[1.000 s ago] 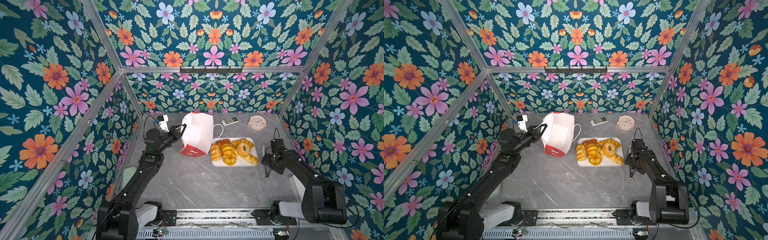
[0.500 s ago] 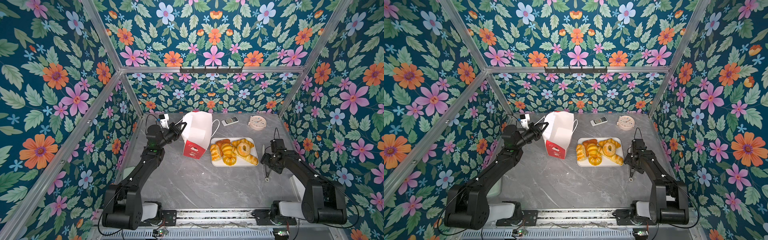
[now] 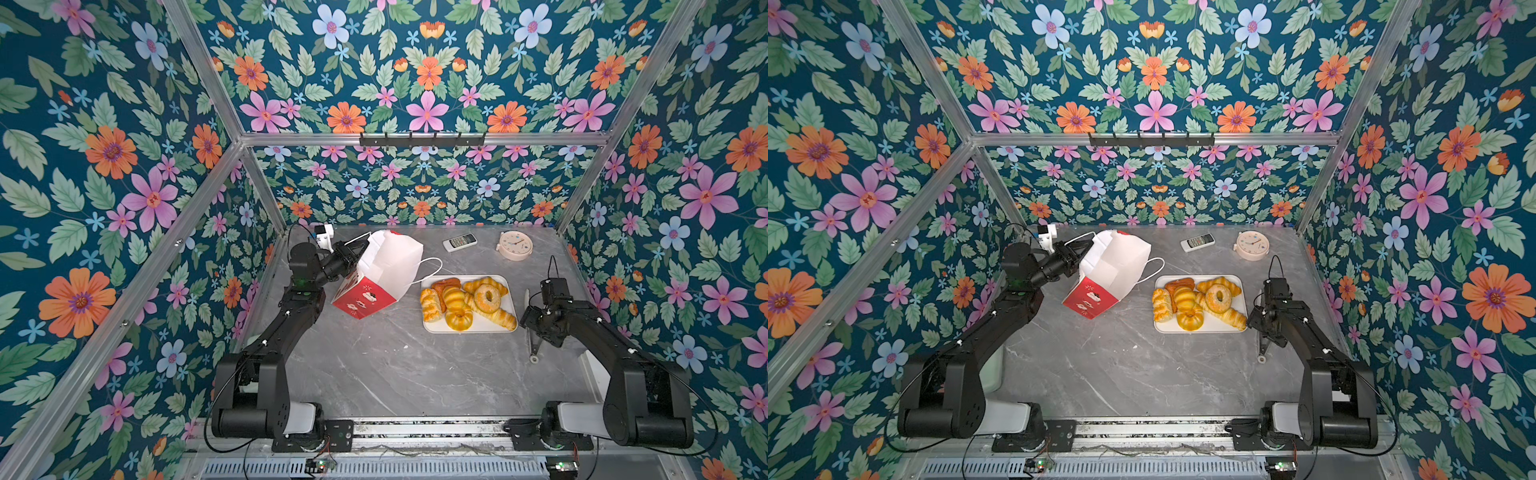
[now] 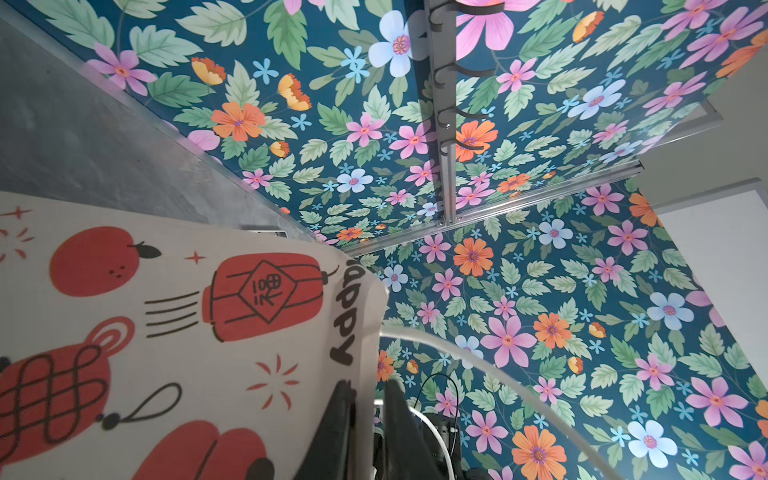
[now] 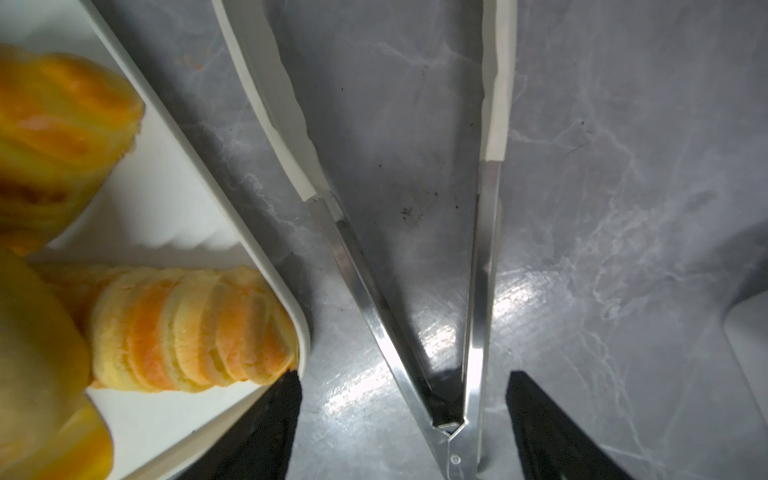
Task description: Take the fake bread out of the paper bag
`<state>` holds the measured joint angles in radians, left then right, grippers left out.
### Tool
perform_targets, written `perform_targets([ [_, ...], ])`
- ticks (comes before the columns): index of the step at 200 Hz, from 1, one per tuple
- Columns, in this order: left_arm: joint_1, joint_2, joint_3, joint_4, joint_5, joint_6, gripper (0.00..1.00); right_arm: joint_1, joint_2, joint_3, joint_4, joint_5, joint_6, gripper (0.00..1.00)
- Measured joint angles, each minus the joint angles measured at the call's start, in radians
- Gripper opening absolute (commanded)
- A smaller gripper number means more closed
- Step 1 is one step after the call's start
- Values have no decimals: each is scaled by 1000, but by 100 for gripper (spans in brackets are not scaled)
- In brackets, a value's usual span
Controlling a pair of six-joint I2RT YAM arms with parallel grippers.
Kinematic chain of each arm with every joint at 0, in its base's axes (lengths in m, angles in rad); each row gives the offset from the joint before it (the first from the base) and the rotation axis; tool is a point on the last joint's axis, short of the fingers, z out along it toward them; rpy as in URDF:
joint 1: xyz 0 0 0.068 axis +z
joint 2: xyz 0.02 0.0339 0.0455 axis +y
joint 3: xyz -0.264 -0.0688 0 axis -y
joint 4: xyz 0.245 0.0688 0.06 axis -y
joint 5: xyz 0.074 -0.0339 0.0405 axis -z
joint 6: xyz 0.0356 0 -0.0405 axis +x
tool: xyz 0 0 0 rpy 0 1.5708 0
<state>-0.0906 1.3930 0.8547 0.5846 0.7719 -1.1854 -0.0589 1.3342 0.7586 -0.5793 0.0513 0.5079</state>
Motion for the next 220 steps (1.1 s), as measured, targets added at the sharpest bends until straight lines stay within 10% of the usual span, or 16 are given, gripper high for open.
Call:
perform_targets([
  [220,-5,93,-152,456,-64,-380,11,0,19,-1,29,-48,-8,79],
])
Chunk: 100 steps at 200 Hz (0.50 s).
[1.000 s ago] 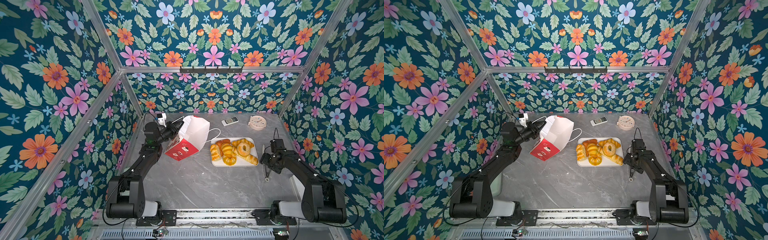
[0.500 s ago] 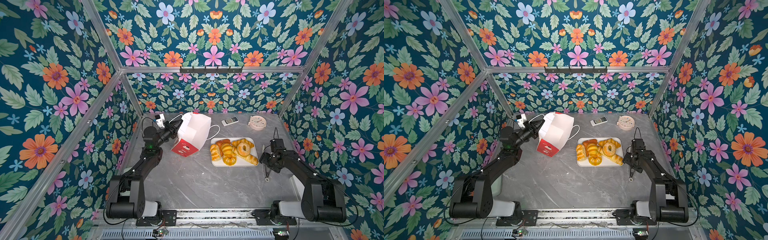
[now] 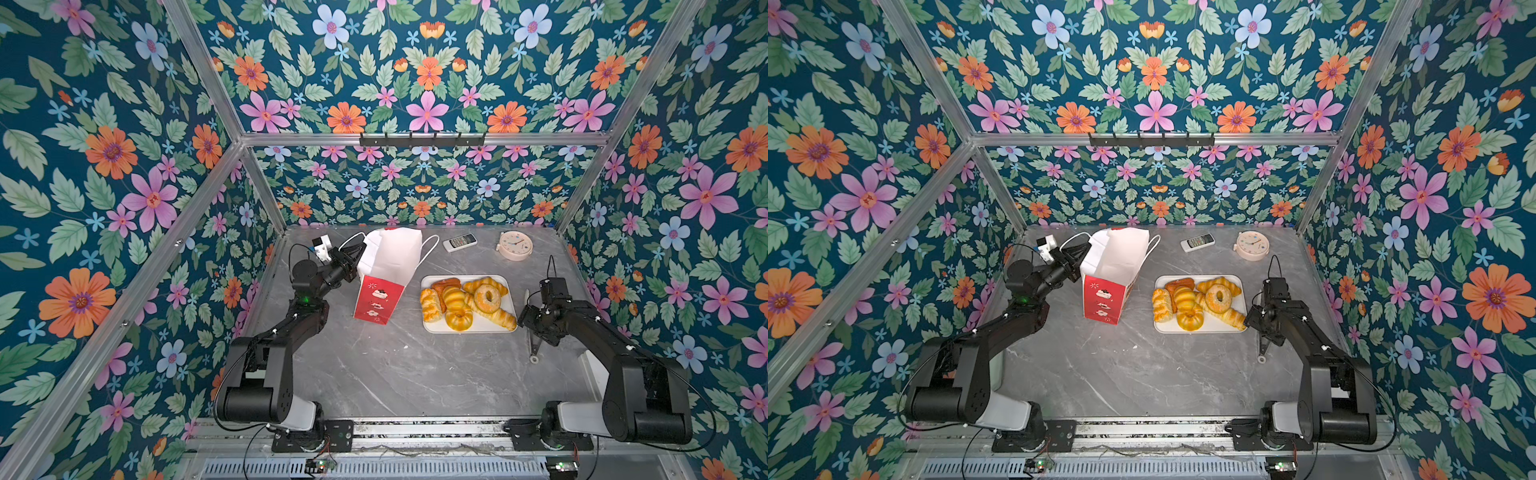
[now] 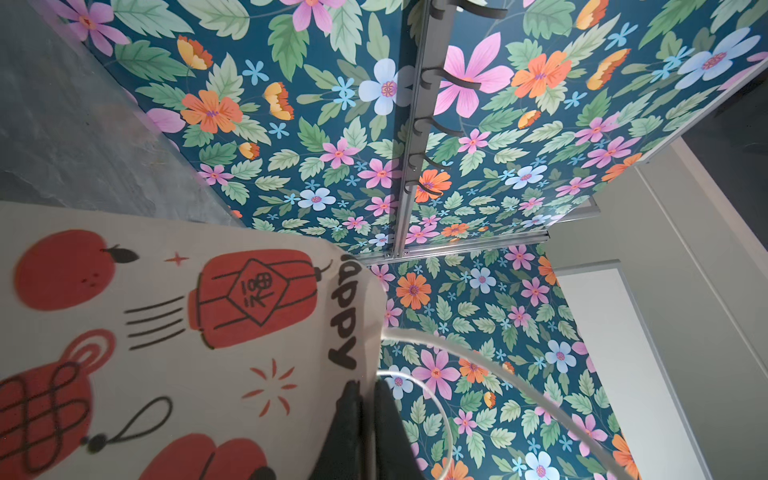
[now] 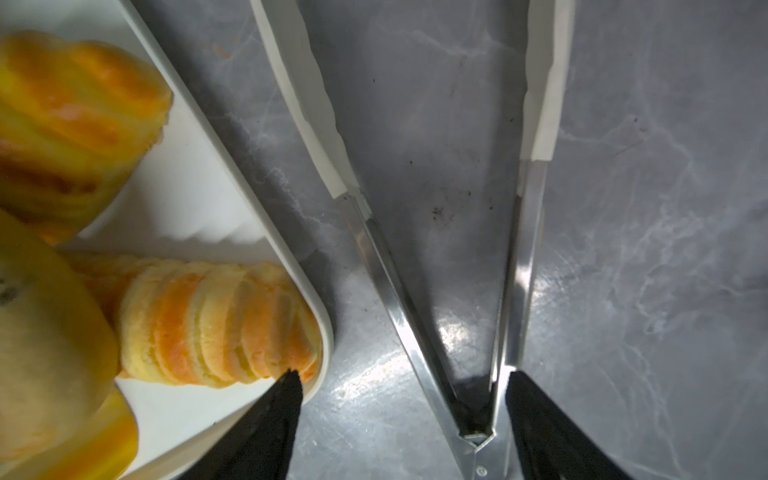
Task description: Take the fake bread out of the paper bag
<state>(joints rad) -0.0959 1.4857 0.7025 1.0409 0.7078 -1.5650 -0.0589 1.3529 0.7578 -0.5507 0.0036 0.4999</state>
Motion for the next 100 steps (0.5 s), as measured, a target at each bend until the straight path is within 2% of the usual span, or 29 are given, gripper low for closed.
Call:
perform_targets([
  [57,11,54,37,24,29,2,16,0,-8,-2,0,0,0,79],
  [100,50,43,74,-64,51,74,21,0,-12,-4,0,-8,-3,78],
])
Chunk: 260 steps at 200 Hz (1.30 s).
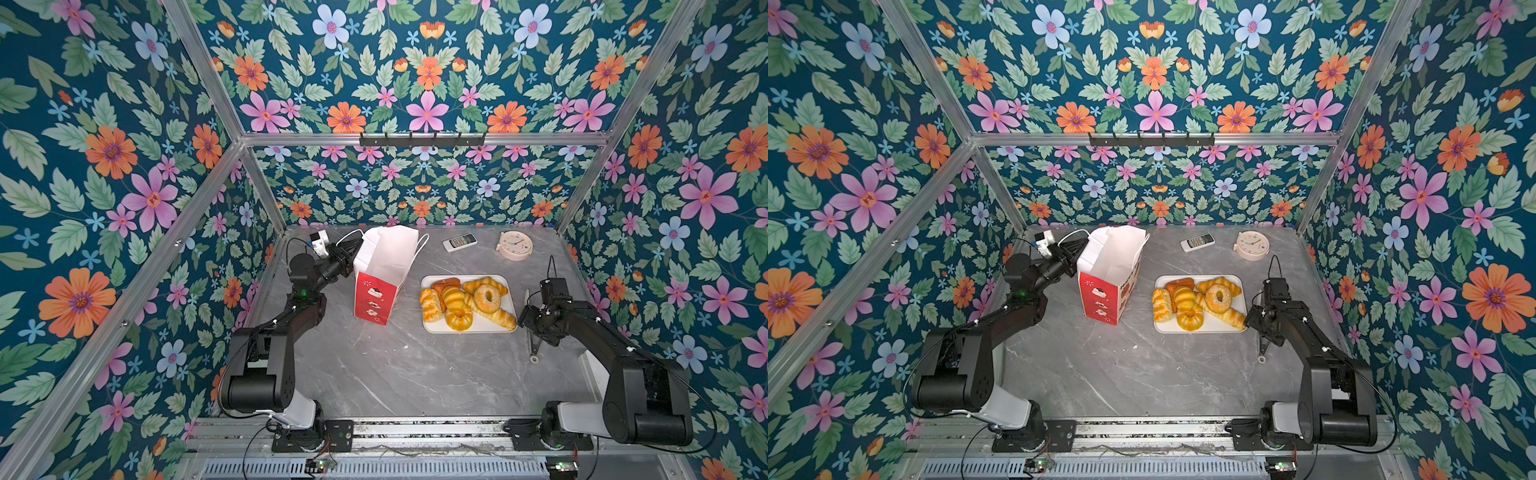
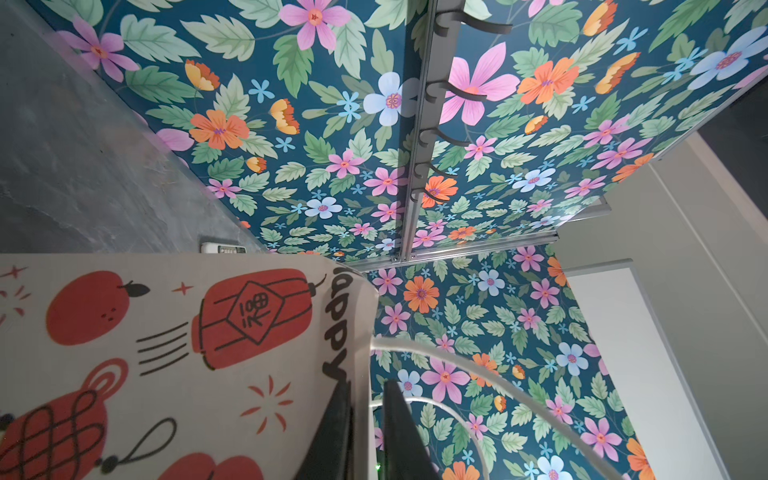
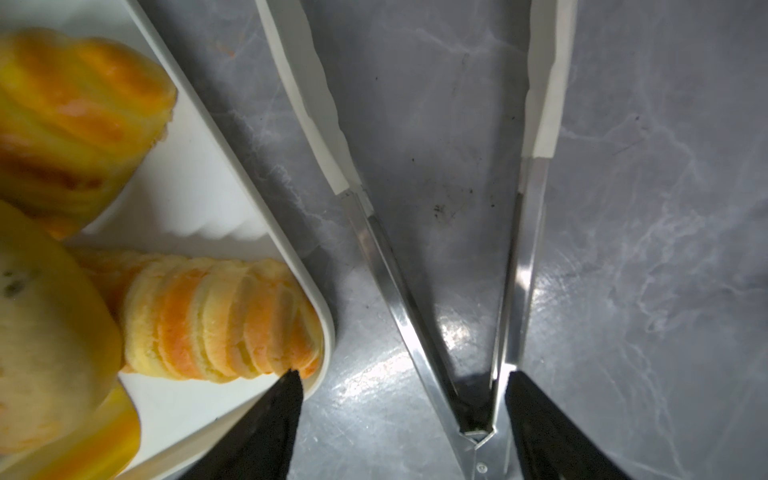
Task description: Take the fake bread out of the paper bag
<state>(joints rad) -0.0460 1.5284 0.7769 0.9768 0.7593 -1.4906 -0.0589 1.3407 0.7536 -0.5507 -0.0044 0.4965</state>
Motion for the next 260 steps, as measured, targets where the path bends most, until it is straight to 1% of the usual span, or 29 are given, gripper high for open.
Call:
perform_targets([
  [35,29,-34,15,-136,15,99,33,0,4,0,1,-13,0,78],
  [57,42,-67,38,-262,15,185,41,0,8,0,2,-15,0,79],
  [102,48,-156,95,-541,-19,391,68,0,24,0,11,-18,-3,79],
  [125,49,-196,99,-659,-33,468,79,0,26,0,16,-18,-3,79],
  [161,51,-259,97,-817,-94,570,99,0,26,0,22,-19,-3,79],
  [204,55,-338,99,-994,-177,690,100,0,26,0,23,-22,-3,79],
  [234,55,-387,113,-1112,-259,776,100,0,26,0,23,-23,-4,79],
  [260,54,-435,136,-1181,-306,837,100,0,26,0,23,-29,-4,79],
])
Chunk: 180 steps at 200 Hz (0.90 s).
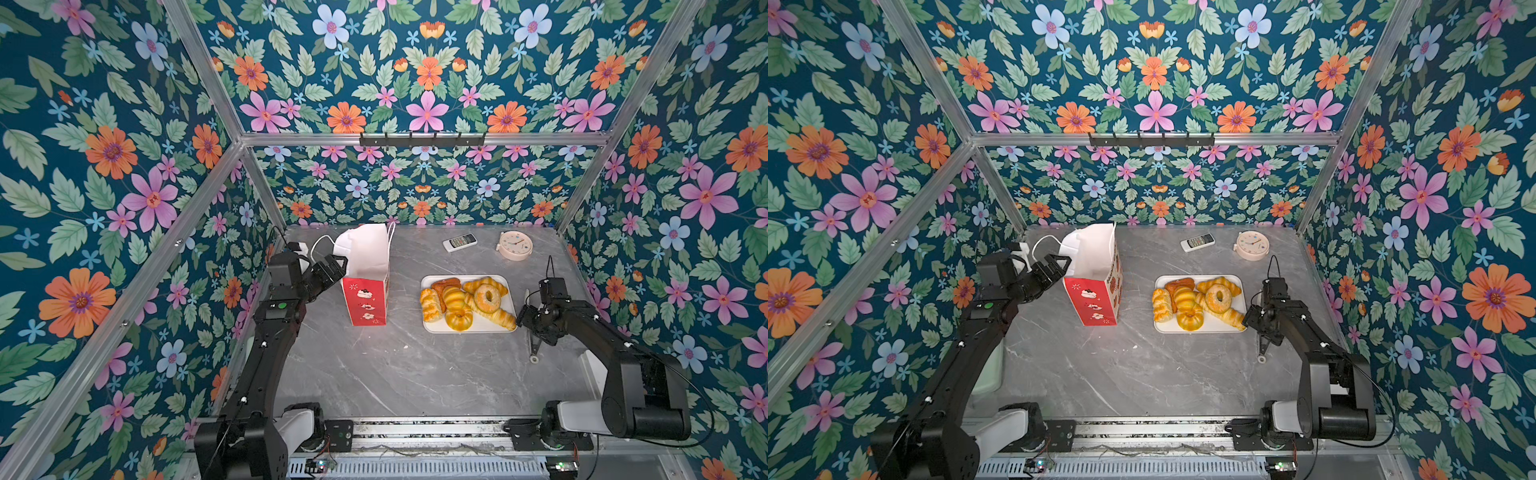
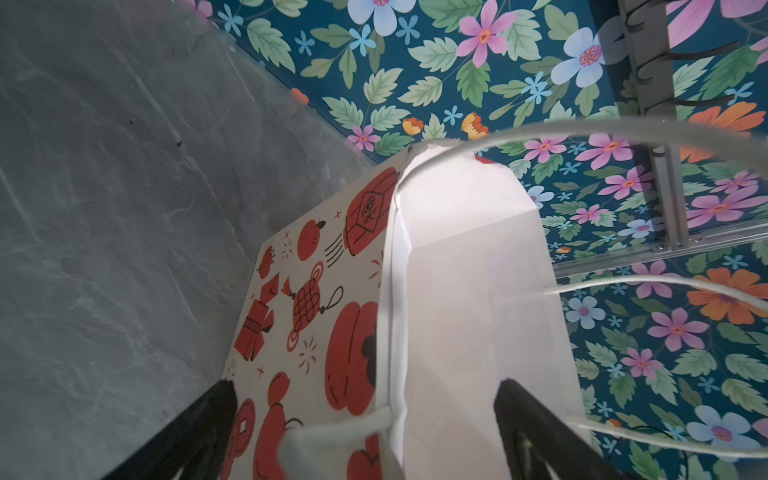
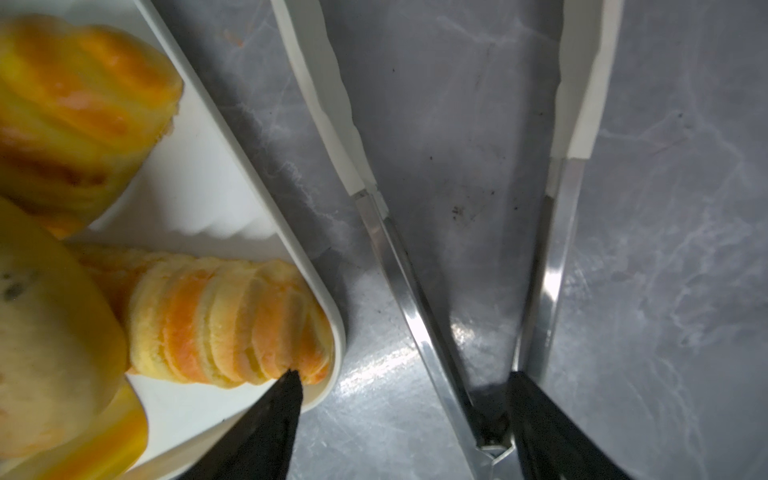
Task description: Take the fake bread out of the paper bag
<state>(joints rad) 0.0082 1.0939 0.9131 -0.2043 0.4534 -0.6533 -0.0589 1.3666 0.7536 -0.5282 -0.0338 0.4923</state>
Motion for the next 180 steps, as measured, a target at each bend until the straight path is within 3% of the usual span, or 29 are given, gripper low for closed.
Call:
perform_targets([
  [56,0,-102,84,-127,35,69,100,0,-5,-1,1,0,-3,79],
  [98,0,-229,257,-239,34,137,100,0,-55,-14,12,0,-8,79],
  [118,0,-311,283,-254,-77,191,100,0,-104,-23,21,1,-17,79],
  [134,0,-399,210,-226,-211,241,100,0,-162,-34,31,12,-20,78],
  [180,8,-573,-258,-84,-606,371,100,106,-369,-93,77,153,-40,78],
])
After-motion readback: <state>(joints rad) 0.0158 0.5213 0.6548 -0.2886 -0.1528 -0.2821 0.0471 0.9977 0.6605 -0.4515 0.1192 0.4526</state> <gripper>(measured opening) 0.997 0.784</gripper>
